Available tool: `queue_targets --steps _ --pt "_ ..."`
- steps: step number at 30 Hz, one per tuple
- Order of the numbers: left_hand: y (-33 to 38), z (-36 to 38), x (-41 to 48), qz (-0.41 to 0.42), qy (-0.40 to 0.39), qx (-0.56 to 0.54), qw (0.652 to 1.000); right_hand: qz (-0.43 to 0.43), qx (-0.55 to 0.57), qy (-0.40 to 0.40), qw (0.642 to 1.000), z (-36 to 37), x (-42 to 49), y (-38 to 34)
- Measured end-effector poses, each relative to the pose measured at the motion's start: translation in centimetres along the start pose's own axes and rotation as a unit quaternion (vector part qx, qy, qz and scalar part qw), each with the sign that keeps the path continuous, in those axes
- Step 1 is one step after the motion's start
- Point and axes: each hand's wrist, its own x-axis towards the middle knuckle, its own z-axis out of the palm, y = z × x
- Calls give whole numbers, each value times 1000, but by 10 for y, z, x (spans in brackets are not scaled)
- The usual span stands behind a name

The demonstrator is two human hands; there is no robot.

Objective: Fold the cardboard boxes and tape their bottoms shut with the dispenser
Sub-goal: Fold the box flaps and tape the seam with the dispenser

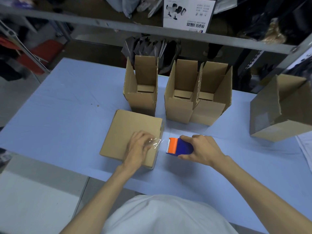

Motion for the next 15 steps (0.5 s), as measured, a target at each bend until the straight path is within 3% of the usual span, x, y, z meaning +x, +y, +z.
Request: queue_targets --steps 3,6,12,15 --pt "-2 4 1 18 -49 -31 998 7 -10 -21 1000 1 10 -11" --pt "1 10 1 35 -57 -31 997 21 -49 -54 997 2 24 -29" --pt "6 16 3 54 -45 -5 998 -31 -167 -65 983 -6 37 -42" --pt "-5 6 1 18 -27 -38 999 -8 -120 -73 990 10 29 -38"
